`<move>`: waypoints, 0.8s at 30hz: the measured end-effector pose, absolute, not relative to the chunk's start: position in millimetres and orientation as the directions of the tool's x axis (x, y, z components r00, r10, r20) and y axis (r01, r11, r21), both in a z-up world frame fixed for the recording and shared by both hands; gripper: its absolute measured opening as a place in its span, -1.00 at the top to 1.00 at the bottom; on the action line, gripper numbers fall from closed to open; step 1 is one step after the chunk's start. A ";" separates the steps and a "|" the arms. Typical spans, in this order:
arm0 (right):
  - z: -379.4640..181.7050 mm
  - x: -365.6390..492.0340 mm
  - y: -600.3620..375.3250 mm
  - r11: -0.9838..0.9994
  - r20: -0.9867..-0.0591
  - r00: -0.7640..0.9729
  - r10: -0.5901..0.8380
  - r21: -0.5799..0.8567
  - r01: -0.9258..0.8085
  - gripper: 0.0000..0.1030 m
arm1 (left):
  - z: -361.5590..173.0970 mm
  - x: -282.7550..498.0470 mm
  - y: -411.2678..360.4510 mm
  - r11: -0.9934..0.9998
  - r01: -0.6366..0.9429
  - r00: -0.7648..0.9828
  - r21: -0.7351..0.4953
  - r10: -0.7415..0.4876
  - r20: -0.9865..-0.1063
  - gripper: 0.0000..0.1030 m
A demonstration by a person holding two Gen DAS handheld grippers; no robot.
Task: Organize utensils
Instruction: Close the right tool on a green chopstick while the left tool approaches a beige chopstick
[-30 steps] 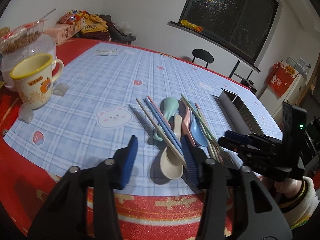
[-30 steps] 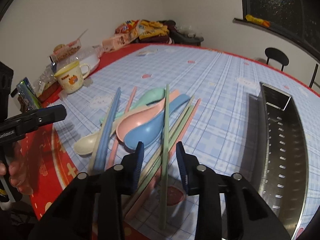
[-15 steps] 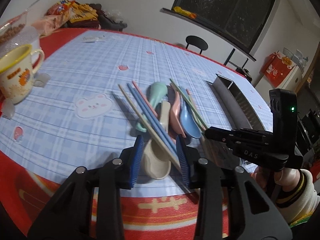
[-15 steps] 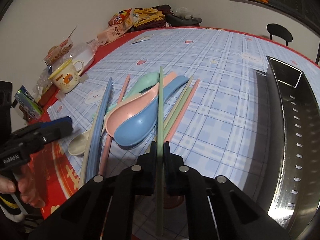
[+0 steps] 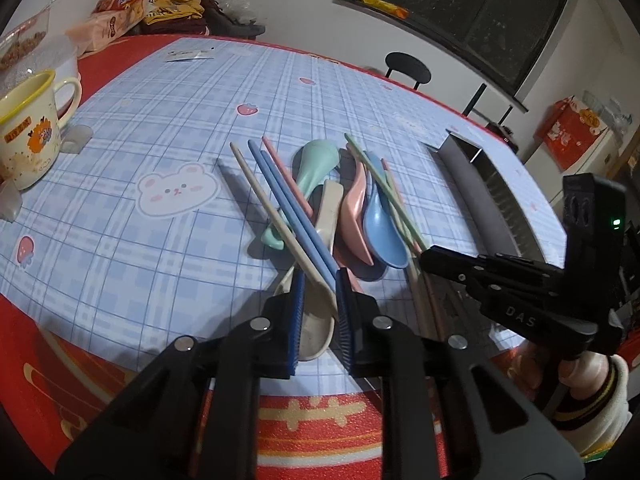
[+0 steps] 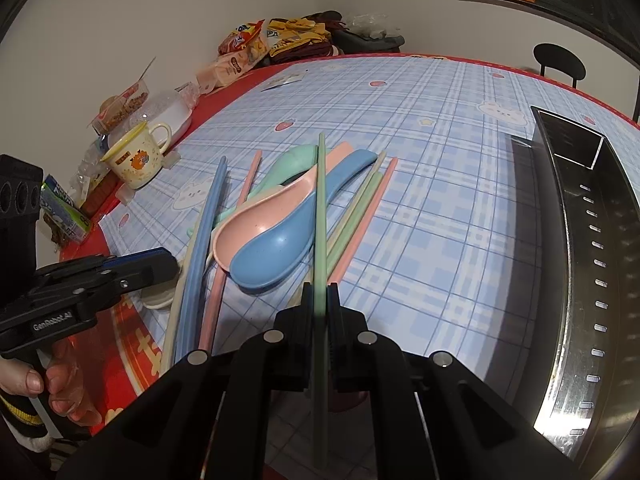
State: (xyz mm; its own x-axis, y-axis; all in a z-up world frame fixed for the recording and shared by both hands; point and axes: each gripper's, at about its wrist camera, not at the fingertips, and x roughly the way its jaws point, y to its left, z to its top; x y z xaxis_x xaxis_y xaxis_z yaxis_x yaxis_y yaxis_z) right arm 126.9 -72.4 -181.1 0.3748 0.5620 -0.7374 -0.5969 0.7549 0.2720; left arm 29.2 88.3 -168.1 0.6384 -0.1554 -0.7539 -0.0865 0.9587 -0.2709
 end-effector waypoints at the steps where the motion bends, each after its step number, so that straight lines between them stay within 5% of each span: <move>1: -180.9 126.3 -72.3 0.754 -0.738 0.375 0.562 0.269 -0.599 0.86 | -169.0 30.3 85.8 0.963 -0.091 0.635 -0.253 -0.140 -0.760 0.64; 11: -180.8 125.2 -73.9 0.753 -0.739 0.373 0.562 0.270 -0.600 0.86 | -166.2 35.7 59.1 0.998 -0.067 0.612 0.008 0.047 -0.789 0.51; 24: -181.5 124.4 -74.8 0.753 -0.738 0.373 0.562 0.271 -0.600 0.86 | -165.1 35.7 58.7 0.995 -0.029 0.601 0.096 0.095 -0.794 0.45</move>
